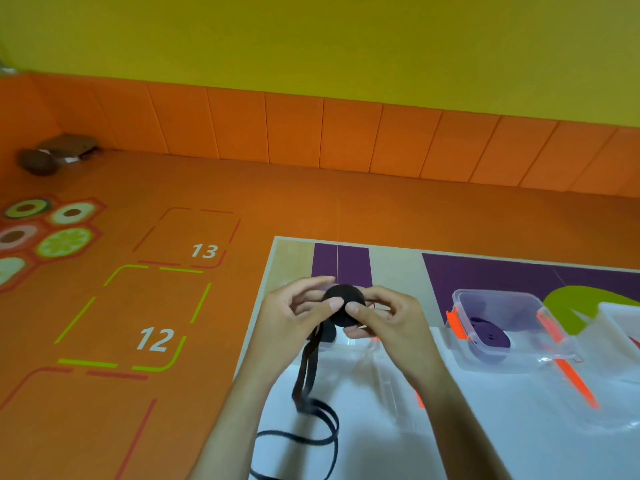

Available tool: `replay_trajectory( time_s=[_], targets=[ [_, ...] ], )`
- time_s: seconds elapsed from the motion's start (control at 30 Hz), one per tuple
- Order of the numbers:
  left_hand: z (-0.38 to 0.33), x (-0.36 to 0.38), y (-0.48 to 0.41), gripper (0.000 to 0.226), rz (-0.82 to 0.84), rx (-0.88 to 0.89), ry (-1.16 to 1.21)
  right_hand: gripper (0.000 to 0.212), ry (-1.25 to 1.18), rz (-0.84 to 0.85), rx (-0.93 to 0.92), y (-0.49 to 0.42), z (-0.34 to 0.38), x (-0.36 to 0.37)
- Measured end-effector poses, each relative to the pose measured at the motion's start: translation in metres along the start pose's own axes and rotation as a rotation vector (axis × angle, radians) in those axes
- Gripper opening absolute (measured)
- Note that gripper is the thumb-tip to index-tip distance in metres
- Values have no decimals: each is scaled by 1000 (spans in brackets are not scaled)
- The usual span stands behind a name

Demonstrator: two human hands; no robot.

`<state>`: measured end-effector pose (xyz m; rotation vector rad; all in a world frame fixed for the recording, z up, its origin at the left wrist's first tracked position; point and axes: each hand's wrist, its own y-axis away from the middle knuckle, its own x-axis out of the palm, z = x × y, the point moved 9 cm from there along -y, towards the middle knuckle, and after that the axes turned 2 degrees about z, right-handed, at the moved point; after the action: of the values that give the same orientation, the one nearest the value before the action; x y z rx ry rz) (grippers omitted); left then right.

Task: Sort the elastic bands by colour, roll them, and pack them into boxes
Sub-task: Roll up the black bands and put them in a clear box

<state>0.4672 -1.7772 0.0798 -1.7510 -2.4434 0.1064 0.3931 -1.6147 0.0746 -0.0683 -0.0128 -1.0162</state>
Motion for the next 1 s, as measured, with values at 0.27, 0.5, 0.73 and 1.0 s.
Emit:
replay_trajectory(
  time_s=[0.27,0.5,0.73,1.0],
  targets=[
    [11,-3,-1,15,50,-36,-154,20,30,119,120,3,-18,-2],
    [10,2,-3,16,103,-40,-112,16,-14,22,40,-2,-8,-16],
    [19,-6,-12,10,-29,-108,37,30,-359,-34,80,7,-46,19],
    [2,-11,-6,17,-47,54,-283,15,103,-13,60,-3,-28,-2]
  ],
)
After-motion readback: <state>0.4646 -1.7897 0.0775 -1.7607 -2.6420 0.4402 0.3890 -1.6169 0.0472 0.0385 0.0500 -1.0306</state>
